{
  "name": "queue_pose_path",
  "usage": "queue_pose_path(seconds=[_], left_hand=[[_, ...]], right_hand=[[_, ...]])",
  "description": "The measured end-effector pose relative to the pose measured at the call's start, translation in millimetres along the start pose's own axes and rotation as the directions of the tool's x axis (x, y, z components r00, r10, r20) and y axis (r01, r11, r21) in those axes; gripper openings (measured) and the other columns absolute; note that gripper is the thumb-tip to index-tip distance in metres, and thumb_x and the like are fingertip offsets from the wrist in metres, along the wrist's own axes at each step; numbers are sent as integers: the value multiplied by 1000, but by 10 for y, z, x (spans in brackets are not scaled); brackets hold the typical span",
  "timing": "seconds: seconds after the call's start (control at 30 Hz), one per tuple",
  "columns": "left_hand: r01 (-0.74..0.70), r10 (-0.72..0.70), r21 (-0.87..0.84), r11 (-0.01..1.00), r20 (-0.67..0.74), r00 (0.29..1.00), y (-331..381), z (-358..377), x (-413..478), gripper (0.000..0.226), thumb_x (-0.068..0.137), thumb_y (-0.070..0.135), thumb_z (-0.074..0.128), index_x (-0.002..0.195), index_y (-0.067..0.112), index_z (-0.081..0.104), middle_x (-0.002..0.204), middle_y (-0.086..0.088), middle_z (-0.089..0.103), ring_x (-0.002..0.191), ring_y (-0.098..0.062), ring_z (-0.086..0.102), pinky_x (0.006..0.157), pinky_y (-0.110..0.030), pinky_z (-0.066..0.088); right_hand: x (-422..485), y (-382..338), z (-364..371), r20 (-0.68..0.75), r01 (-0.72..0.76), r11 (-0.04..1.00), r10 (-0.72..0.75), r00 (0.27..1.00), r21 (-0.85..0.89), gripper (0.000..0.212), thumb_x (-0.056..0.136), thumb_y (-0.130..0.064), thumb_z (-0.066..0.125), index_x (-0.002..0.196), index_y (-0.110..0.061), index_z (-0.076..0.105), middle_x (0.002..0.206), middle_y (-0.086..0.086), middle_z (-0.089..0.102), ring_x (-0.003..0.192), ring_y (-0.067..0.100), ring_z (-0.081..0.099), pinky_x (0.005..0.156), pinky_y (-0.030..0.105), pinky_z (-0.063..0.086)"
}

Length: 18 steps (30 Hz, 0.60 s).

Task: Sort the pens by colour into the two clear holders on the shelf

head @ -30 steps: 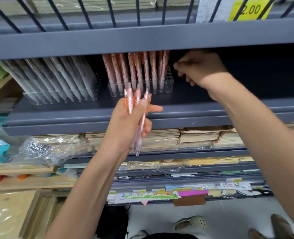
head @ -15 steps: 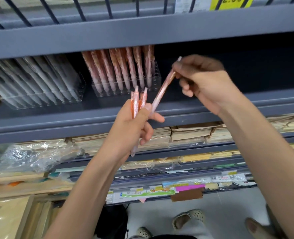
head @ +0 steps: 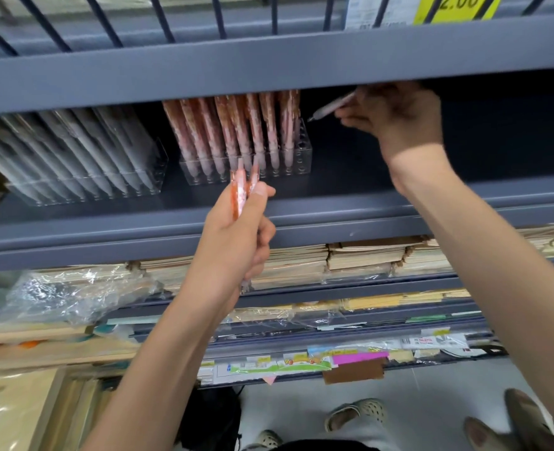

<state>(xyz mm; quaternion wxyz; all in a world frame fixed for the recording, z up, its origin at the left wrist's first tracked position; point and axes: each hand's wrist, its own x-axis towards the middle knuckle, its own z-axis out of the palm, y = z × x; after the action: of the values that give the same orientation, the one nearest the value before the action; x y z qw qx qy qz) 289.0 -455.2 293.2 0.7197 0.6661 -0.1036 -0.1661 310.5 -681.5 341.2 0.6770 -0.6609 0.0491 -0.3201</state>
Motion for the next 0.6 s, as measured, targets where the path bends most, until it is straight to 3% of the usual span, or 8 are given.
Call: queue_pose_path(seconds=[0.2,0.27,0.37,0.43,0.6], left_hand=[[89,-97,-81,993,-102,990,18,-79,31,31,83,38,43,101,13,41,51,8,38,35,-9,21,34,-16,16],[72,-77,-48,996,-115,990,18,-101,22,23,90,32,40,100,12,36,50,8,41,35,-10,22,35,-16,17],[45,-51,-48,998,-120,992,39,-103,0,11,103,22,41,97,13,41,57,5,52,35,-9,27,35,-17,19],[21,-25,-50,999,-96,995,48,-115,-9,12,106,21,43,101,11,47,59,5,56,36,-9,31,35,-17,21],[-31,35,72,997,-52,998,28,-181,-40,20,105,31,47,104,15,59,71,1,67,40,-12,36,36,-20,26]], right_hand=[[174,156,174,117,100,920,-59,991,-378,13,95,-5,54,99,2,63,78,3,65,68,15,67,77,38,59],[228,152,232,214,162,826,-51,976,-540,19,95,-14,53,102,1,63,83,4,68,76,19,69,83,41,57],[307,156,302,338,275,596,-7,941,-754,24,96,-21,51,113,-6,59,108,12,67,103,28,63,96,36,47],[328,155,341,366,303,505,29,930,-808,33,97,-25,50,124,-7,54,124,16,60,117,32,55,98,32,39],[296,119,396,397,356,450,-5,918,-819,43,99,-25,50,137,-7,44,136,16,52,127,33,46,99,30,33]])
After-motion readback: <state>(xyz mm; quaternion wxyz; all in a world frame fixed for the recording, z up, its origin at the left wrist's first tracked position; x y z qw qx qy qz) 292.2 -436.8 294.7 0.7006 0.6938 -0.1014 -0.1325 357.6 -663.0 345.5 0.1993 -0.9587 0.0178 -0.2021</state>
